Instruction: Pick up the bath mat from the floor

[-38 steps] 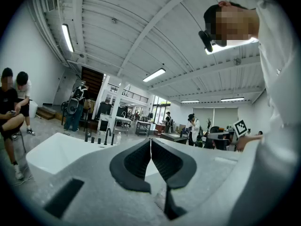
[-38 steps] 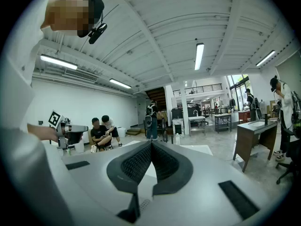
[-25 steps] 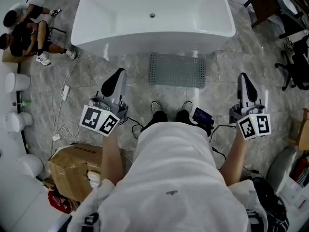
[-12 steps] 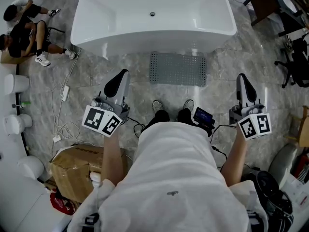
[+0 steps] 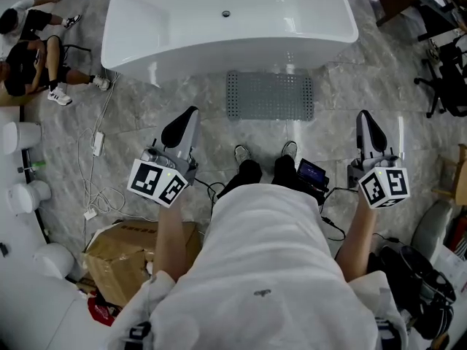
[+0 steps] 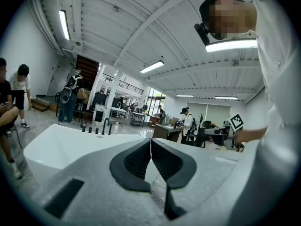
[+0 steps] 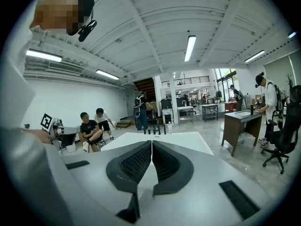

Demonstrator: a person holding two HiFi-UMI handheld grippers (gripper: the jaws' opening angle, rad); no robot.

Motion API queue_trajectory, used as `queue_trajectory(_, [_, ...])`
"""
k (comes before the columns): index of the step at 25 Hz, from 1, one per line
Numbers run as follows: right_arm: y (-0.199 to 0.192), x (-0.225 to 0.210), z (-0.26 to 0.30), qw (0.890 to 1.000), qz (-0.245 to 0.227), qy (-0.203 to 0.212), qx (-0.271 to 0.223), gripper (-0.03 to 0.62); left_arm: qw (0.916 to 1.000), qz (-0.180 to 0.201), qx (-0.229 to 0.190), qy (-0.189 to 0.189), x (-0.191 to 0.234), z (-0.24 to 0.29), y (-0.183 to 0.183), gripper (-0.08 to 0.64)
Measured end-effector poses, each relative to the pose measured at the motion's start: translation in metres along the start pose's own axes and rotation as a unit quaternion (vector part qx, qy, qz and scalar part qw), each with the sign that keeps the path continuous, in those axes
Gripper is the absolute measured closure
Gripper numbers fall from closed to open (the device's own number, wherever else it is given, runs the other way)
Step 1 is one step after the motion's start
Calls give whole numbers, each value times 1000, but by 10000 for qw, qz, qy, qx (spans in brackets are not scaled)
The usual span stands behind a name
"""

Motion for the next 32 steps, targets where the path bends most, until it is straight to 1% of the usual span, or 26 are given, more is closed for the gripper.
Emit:
queue_trajectory(2, [-6,6,-2,9999,17,-137,77,583,10000,-26,22,-79,7,-4,-3,546])
queue_trajectory(7, [-14,6,-8,9994,93,-269,176,583,9997,-56,109,-227,16,3,-8,545])
queue_trajectory(10, [-16,-12,-3,9989,128,-365,251,583,9996,-30,141,-260,13,22,-7,546])
queue_trajectory(13, [-16,-34,9,9988,185,-326,307,583,9996,-15,159,-218,7,41,-7,546])
queue_trajectory(19, [-5,-50,26,9995,221,-56,218,583,9998,-34,168,51,-8,48,-2,546])
queue_trajectory(21, [-5,-60,32,9993,261,98,255,583,9997,-61,193,154,-13,55,-1,546])
queue_trajectory(23, [-9,-71,40,9978,276,405,439,583,9994,-126,194,264,-17,67,1,546])
queue_trajectory(26, [-23,-91,60,9910,137,928,953,583,9992,-176,154,319,-26,100,7,546])
queue_trajectory(27, [-29,-99,66,9887,41,1009,1104,583,9992,-192,137,315,-29,112,8,546])
queue_trajectory(29, [-38,-117,76,9866,-87,1031,1262,583,9991,-226,142,339,-37,135,9,545])
queue_trajectory(32, [-52,-148,91,9831,40,1071,1481,583,9983,-272,281,429,-51,164,5,546])
Point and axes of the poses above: the fingertips, and each gripper's own axes: z forward along the fingers, x to its left, y out of its top, the point moved 3 cm from there along -z, backward along the fingers, and after that the axes turned 11 degrees about -y, right-handed, at the moved point
